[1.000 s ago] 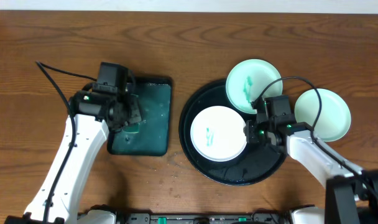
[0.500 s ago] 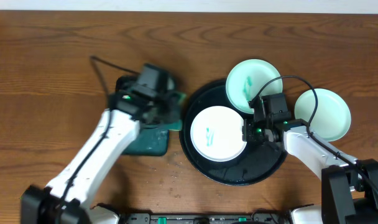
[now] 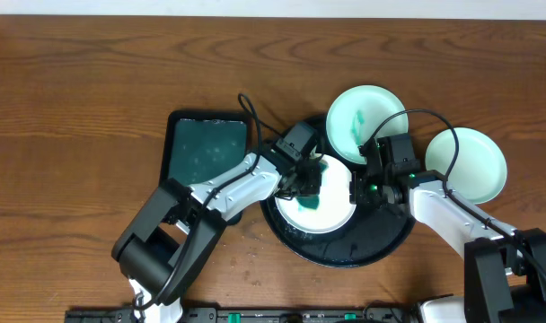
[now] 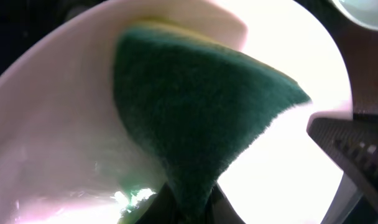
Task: Clean dirty plates on tray and stack at the side
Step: 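Move the sponge onto the white plate with the left gripper, then scrub the white plate with the sponge while the right gripper holds its rim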
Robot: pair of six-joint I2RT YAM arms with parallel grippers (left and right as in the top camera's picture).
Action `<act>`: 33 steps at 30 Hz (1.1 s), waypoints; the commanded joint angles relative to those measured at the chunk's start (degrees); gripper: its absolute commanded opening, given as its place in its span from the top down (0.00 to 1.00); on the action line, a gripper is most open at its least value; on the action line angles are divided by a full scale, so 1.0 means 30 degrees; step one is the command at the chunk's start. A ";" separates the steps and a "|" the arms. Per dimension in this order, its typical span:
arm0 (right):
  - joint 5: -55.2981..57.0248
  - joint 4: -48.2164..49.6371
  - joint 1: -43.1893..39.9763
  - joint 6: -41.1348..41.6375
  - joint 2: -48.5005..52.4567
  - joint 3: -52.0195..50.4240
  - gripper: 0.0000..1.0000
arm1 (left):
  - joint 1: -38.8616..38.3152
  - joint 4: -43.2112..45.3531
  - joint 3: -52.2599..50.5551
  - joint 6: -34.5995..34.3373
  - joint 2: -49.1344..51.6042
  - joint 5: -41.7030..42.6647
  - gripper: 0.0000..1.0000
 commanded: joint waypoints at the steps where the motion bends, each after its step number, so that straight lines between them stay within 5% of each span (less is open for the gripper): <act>1: 0.0372 -0.0495 0.0240 0.0146 0.0612 -0.0342 0.99 | 0.0335 -0.1311 -0.0342 -0.1639 0.1013 -0.2535 0.93; 6: 0.0379 -0.0510 0.0240 0.0146 0.0612 -0.0342 0.99 | 0.0882 -0.4109 0.0138 -0.1617 0.0998 -0.6739 0.93; 13: 0.0372 -0.0525 0.0240 0.0146 0.0612 -0.0342 0.99 | 0.1443 -0.4648 0.0590 -0.1260 0.0998 -0.7104 0.93; 16: 0.0379 -0.0525 0.0240 0.0146 0.0612 -0.0342 0.99 | 0.1457 -0.4175 0.0583 -0.1239 0.1013 -0.5180 0.93; 22: 0.0379 -0.0517 0.0240 0.0153 0.0612 -0.0342 0.99 | 0.0947 -0.0656 0.0583 -0.0685 0.2091 0.4546 0.93; 33: 0.0379 -0.0539 0.0240 0.0153 0.0612 -0.0342 0.99 | -0.1202 -0.0277 0.0583 -0.0459 0.3177 0.5901 0.92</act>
